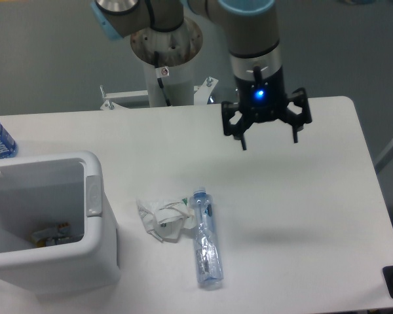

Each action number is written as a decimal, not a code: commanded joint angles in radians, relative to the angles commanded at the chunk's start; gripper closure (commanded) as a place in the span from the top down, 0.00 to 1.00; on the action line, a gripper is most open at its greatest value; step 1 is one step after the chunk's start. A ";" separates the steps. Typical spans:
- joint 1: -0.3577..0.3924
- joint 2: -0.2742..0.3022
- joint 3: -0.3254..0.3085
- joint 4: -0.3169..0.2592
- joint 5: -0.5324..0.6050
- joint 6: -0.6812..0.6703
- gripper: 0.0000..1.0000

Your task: Place the trash in the trash can

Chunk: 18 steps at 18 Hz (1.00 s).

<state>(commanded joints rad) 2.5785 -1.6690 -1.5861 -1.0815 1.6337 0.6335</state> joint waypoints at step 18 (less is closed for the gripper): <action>-0.084 -0.020 -0.144 0.169 -0.022 -0.092 1.00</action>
<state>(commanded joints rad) 2.4944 -1.6888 -1.7303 -0.9127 1.6122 0.5414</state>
